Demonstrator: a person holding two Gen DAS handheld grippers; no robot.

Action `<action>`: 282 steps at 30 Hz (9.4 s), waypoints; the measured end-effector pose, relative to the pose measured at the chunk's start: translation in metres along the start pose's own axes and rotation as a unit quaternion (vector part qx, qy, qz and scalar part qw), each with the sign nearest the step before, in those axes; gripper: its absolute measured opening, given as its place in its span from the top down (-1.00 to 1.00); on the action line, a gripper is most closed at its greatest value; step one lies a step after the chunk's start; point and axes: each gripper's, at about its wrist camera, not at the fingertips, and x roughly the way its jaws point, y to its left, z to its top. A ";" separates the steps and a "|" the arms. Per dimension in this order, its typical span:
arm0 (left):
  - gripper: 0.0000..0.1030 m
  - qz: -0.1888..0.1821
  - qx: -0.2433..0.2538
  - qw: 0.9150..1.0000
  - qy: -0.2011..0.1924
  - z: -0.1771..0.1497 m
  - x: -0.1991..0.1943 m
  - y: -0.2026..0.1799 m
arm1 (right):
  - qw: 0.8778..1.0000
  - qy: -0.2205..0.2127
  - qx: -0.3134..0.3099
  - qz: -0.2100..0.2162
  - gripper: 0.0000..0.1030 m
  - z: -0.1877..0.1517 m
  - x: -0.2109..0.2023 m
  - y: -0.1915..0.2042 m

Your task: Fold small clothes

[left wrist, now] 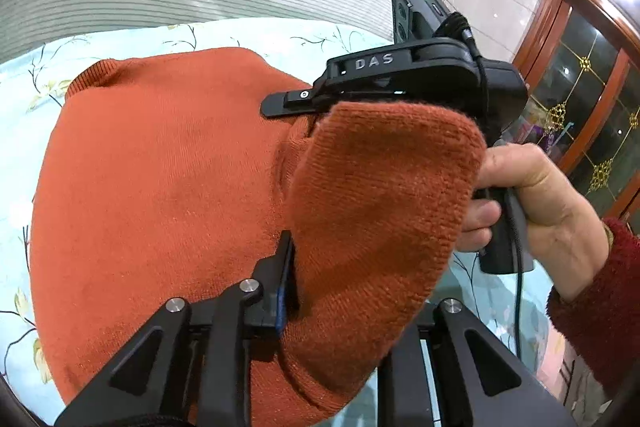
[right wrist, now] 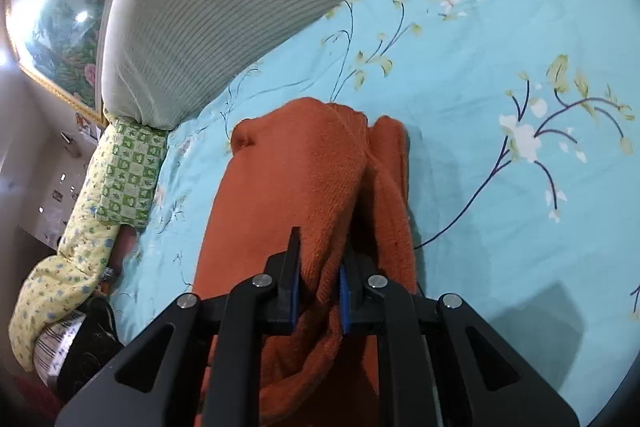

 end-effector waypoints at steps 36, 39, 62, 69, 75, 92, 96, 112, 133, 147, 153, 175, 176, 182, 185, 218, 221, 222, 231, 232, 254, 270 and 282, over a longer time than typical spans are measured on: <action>-0.49 -0.034 -0.235 0.971 0.031 -0.052 -0.052 0.120 | 0.994 -0.068 -0.056 -0.061 0.86 -0.070 -0.074 0.047; -0.49 -0.027 -0.229 0.972 0.037 -0.055 -0.049 0.115 | 0.992 -0.036 -0.053 -0.107 0.86 -0.079 -0.053 0.023; -0.49 -0.057 -0.259 0.964 0.028 -0.028 -0.033 0.142 | 1.000 0.002 0.011 -0.027 -0.35 -0.054 -0.013 -0.010; 0.37 -0.097 -0.274 0.957 0.014 -0.027 -0.023 0.146 | 0.996 0.036 0.057 0.064 0.39 -0.045 0.016 -0.011; 0.51 -0.101 -0.274 0.956 -0.036 -0.039 -0.088 0.144 | 0.988 0.017 0.049 0.143 0.44 -0.064 0.008 0.044; 0.25 0.011 -0.377 0.923 -0.080 -0.187 -0.257 0.224 | 0.979 0.143 -0.045 0.140 0.24 -0.136 0.156 0.190; 0.02 0.014 -0.384 0.920 -0.078 -0.204 -0.255 0.228 | 0.978 0.165 -0.066 0.107 0.07 -0.126 0.151 0.190; -0.13 0.042 -0.374 0.925 -0.054 -0.217 -0.268 0.186 | 0.913 0.200 -0.346 0.079 0.02 -0.020 0.250 0.375; -0.11 0.020 -0.361 0.930 -0.057 -0.227 -0.264 0.197 | 0.920 0.175 -0.350 0.011 0.96 -0.016 0.308 0.368; -0.09 0.067 -0.365 0.927 -0.052 -0.233 -0.290 0.174 | 0.968 0.064 -0.238 0.043 0.85 -0.068 0.153 0.316; -0.09 0.094 -0.374 0.921 -0.059 -0.243 -0.307 0.167 | 0.986 0.054 -0.156 0.019 0.71 -0.139 0.076 0.239; -0.10 0.137 -0.333 0.933 -0.022 -0.239 -0.294 0.144 | 0.990 -0.020 -0.141 0.023 0.91 -0.211 -0.006 0.199; -0.11 0.133 -0.335 0.933 -0.020 -0.240 -0.292 0.144 | 0.987 -0.020 -0.159 0.009 0.91 -0.211 -0.007 0.200; -0.12 0.141 -0.308 0.941 -0.010 -0.247 -0.287 0.141 | 0.986 0.034 -0.156 -0.050 0.91 -0.236 0.034 0.151; -0.09 0.135 -0.313 0.940 -0.010 -0.248 -0.296 0.139 | 0.991 0.033 -0.121 -0.054 0.43 -0.233 0.024 0.144; -0.03 0.101 -0.292 0.948 -0.076 -0.160 -0.281 0.190 | 0.998 -0.018 -0.058 0.017 0.93 -0.097 0.103 0.185; -0.16 0.094 -0.271 0.952 -0.106 -0.180 -0.310 0.152 | 0.995 -0.029 -0.092 0.032 0.93 -0.128 0.068 0.197; -0.21 0.089 -0.259 0.955 -0.113 -0.188 -0.318 0.139 | 0.993 -0.025 -0.106 0.034 0.93 -0.145 0.056 0.201; -0.25 0.086 -0.249 0.964 -0.045 -0.240 -0.306 0.102 | 0.989 0.028 -0.137 -0.045 0.93 -0.227 0.044 0.181; -0.25 0.082 -0.255 0.963 -0.038 -0.246 -0.301 0.106 | 0.989 0.033 -0.135 -0.052 0.93 -0.229 0.048 0.177; -0.66 0.273 -0.210 0.938 -0.039 -0.279 -0.355 0.025 | 0.984 -0.051 -0.166 -0.037 -0.24 -0.286 -0.036 0.195; -0.67 0.328 -0.125 0.936 -0.017 -0.308 -0.356 -0.017 | 0.979 -0.018 -0.191 -0.070 -0.42 -0.330 -0.039 0.186; -0.67 0.333 -0.118 0.935 -0.035 -0.265 -0.351 0.003 | 0.970 -0.039 -0.230 -0.064 -0.63 -0.296 -0.034 0.212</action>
